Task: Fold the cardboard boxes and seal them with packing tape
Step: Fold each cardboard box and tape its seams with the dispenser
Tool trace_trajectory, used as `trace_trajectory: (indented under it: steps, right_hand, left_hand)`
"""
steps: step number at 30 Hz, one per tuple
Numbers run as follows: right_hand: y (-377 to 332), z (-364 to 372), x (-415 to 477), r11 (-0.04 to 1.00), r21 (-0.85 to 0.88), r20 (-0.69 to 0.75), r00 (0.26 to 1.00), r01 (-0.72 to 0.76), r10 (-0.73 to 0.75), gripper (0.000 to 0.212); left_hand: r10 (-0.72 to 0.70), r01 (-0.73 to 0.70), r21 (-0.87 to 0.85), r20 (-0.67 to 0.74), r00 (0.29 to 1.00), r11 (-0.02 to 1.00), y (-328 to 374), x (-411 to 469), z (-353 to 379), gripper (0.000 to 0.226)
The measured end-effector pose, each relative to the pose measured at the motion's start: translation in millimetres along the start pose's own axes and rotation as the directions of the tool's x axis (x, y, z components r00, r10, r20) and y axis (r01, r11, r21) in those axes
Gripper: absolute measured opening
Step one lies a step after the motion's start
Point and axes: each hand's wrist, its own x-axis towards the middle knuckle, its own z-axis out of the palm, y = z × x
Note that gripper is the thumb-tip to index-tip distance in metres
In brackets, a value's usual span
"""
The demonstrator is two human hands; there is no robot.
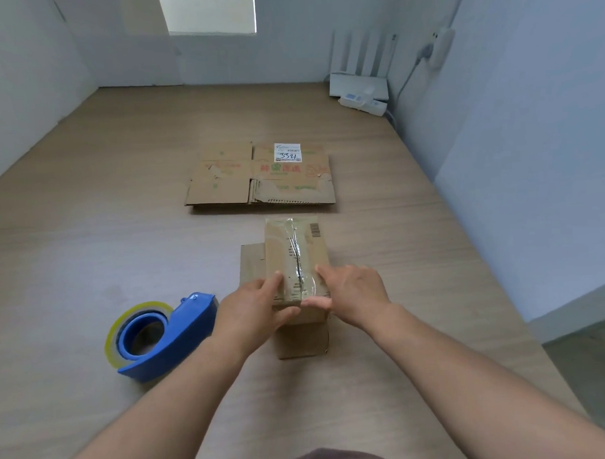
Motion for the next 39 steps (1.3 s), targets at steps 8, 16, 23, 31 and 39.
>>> trace_trajectory:
  steps: [8,16,23,31,39]
  right_hand:
    - [24.1,0.3,-1.8,0.954,0.084,0.109,0.949,0.287,-0.295,0.06]
    - [17.0,-4.2,-17.8,0.927,-0.043,-0.054,0.925,0.373,-0.375,0.061]
    - [40.2,2.2,-6.6,0.926,0.067,0.135,0.916,0.372,-0.378,0.067]
    - [35.8,-5.7,8.5,0.895,-0.053,0.084,0.895,0.442,-0.437,0.04]
    - [41.2,-5.5,10.2,0.871,-0.016,0.057,0.87,0.491,-0.49,0.046]
  left_hand:
    - [0.073,-0.084,0.104,0.101,0.992,0.991,-12.7,8.3,-1.4,0.056]
    - [0.053,-0.07,0.264,0.068,0.996,0.962,-2.1,0.9,9.6,0.053]
    - [0.062,-0.085,0.099,0.213,0.975,0.991,-25.2,4.4,4.5,0.071]
    - [0.15,-0.216,0.264,0.25,0.957,0.94,-28.7,18.7,-17.9,0.064]
    - [0.157,-0.216,0.313,0.203,0.966,0.925,-29.9,21.3,-4.4,0.062]
